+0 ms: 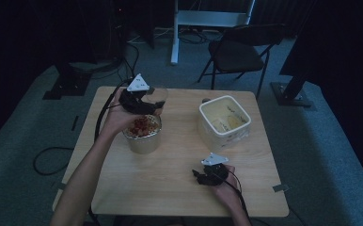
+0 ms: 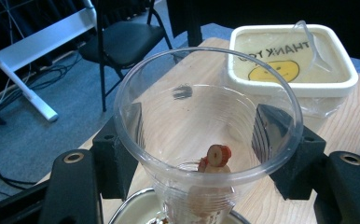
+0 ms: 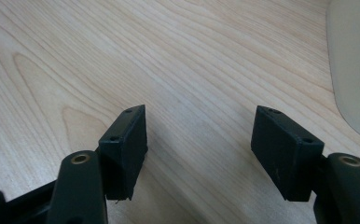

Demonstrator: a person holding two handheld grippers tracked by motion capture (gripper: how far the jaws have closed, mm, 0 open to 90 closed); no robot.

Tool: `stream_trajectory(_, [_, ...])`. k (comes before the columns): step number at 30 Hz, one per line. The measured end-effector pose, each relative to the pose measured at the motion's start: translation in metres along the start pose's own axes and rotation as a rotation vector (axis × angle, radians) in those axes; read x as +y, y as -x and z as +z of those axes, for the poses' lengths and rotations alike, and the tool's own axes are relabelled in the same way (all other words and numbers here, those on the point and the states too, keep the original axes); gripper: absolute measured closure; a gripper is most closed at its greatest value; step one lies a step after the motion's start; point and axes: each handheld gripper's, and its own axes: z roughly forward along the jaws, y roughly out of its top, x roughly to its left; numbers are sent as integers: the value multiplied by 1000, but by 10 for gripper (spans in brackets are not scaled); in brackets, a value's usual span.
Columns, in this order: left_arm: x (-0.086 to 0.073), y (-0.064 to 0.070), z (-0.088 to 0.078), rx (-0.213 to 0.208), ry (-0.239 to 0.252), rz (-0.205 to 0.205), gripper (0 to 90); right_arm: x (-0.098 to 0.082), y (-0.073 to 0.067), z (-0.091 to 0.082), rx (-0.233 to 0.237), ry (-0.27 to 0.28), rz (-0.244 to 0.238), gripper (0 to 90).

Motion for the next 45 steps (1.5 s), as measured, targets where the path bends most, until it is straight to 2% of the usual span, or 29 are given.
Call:
stream_trajectory(18, [16,14,23,-47,17,-7,352,-6,2,1,13,26,31,352])
stream_trajectory(23, [23,20,37,-66,29,-33,352,-6,1,0,9,26,31,352])
stream_trajectory(28, [34,34,67,-105,30,-37,352,-6,1,0,9,24,33,353])
stream_trajectory(33, [44,45,93,-133,40,-62,351,-6,1,0,10,25,33,353])
stream_trajectory(41, [57,58,128,-150,80,-118,351,-7,0,0,12,26,33,353])
stream_trajectory(45, [65,62,139,-146,89,-126,351,-7,0,0,10,28,29,353])
